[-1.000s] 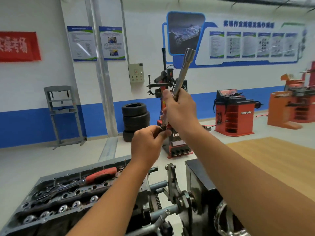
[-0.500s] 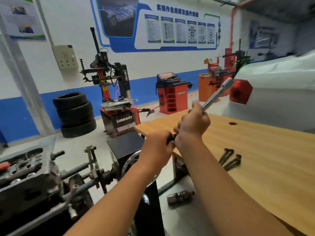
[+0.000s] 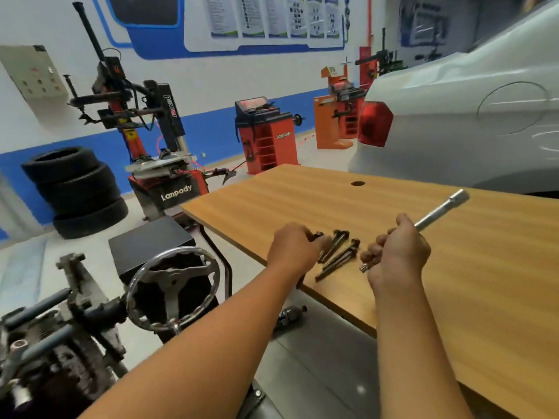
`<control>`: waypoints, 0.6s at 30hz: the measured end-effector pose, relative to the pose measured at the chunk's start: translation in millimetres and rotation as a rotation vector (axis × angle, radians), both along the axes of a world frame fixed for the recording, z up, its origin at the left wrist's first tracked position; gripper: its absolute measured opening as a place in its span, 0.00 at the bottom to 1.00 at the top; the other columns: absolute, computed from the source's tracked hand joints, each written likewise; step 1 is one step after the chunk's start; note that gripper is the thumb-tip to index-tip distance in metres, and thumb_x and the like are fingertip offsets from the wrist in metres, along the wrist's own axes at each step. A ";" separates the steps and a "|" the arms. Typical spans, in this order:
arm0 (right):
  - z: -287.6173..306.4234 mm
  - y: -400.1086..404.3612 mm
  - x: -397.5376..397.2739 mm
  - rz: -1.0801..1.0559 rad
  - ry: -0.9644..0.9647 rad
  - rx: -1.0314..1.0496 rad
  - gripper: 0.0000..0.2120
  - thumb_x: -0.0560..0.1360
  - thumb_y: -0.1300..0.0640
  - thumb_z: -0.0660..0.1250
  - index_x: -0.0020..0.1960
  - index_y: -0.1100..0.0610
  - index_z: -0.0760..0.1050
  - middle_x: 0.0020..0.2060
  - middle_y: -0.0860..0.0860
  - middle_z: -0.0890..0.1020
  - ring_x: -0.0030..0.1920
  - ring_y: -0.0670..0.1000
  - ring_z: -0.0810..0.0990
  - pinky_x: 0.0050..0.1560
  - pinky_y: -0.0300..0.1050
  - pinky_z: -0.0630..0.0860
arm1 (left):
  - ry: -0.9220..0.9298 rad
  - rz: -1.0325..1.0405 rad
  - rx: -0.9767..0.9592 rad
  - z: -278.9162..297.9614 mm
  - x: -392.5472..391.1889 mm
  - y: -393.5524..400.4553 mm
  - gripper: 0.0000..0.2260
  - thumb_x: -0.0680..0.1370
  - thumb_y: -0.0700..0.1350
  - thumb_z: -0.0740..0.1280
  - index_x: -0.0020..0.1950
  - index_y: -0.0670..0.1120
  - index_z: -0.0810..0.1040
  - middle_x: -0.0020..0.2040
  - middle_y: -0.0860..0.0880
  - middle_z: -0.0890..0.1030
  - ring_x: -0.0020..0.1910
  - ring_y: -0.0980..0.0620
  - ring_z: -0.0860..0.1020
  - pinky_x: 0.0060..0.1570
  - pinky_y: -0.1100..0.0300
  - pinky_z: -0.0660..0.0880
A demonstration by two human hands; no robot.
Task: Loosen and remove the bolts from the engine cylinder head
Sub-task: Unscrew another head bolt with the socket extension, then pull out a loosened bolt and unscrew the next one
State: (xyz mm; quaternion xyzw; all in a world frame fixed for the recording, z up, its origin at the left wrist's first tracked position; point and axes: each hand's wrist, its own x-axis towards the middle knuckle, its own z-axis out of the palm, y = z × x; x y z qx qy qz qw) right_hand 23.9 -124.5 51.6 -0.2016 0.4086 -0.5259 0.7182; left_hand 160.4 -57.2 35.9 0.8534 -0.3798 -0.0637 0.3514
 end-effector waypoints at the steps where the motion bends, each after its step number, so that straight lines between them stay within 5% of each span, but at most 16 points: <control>1: -8.2 -1.9 3.2 0.004 0.024 0.017 0.12 0.81 0.46 0.66 0.55 0.54 0.77 0.30 0.48 0.72 0.23 0.45 0.68 0.28 0.43 0.71 | 0.033 0.015 -0.015 -1.4 2.9 -11.7 0.16 0.78 0.61 0.73 0.40 0.51 0.81 0.38 0.51 0.84 0.40 0.51 0.83 0.34 0.55 0.79; 3: -24.5 -4.1 10.2 -0.005 0.066 0.029 0.12 0.81 0.45 0.67 0.55 0.54 0.77 0.33 0.49 0.76 0.22 0.44 0.71 0.27 0.42 0.74 | 0.138 0.021 -0.036 -6.9 10.8 -30.5 0.17 0.78 0.63 0.73 0.51 0.49 0.82 0.50 0.51 0.84 0.52 0.48 0.82 0.43 0.56 0.78; 5: -39.3 -5.2 16.2 -0.013 0.096 0.023 0.13 0.82 0.44 0.67 0.56 0.54 0.76 0.36 0.51 0.79 0.27 0.45 0.77 0.29 0.42 0.76 | 0.194 -0.017 0.046 -16.0 13.2 -36.9 0.36 0.72 0.68 0.74 0.70 0.46 0.77 0.65 0.47 0.81 0.63 0.46 0.79 0.52 0.54 0.76; 7: -50.4 -6.8 20.1 -0.036 0.097 0.033 0.15 0.82 0.44 0.67 0.59 0.54 0.75 0.36 0.51 0.80 0.29 0.46 0.79 0.30 0.44 0.77 | 0.076 -0.083 0.171 -31.1 13.3 -37.0 0.48 0.63 0.74 0.75 0.74 0.47 0.74 0.66 0.48 0.80 0.61 0.49 0.78 0.56 0.53 0.77; 12: -60.6 -8.5 24.4 -0.094 0.068 0.038 0.16 0.82 0.44 0.67 0.62 0.55 0.76 0.32 0.50 0.78 0.22 0.42 0.75 0.29 0.43 0.79 | -0.209 -0.065 0.041 -65.8 9.9 -42.0 0.28 0.72 0.65 0.75 0.67 0.53 0.82 0.58 0.54 0.84 0.55 0.54 0.80 0.52 0.53 0.79; 18: -58.8 -8.8 19.1 -0.060 0.041 0.063 0.18 0.83 0.45 0.66 0.63 0.58 0.76 0.34 0.52 0.78 0.29 0.48 0.77 0.31 0.44 0.80 | -0.181 -0.026 -0.020 -70.4 5.9 -44.7 0.38 0.68 0.69 0.74 0.76 0.58 0.73 0.62 0.52 0.83 0.61 0.50 0.79 0.59 0.47 0.80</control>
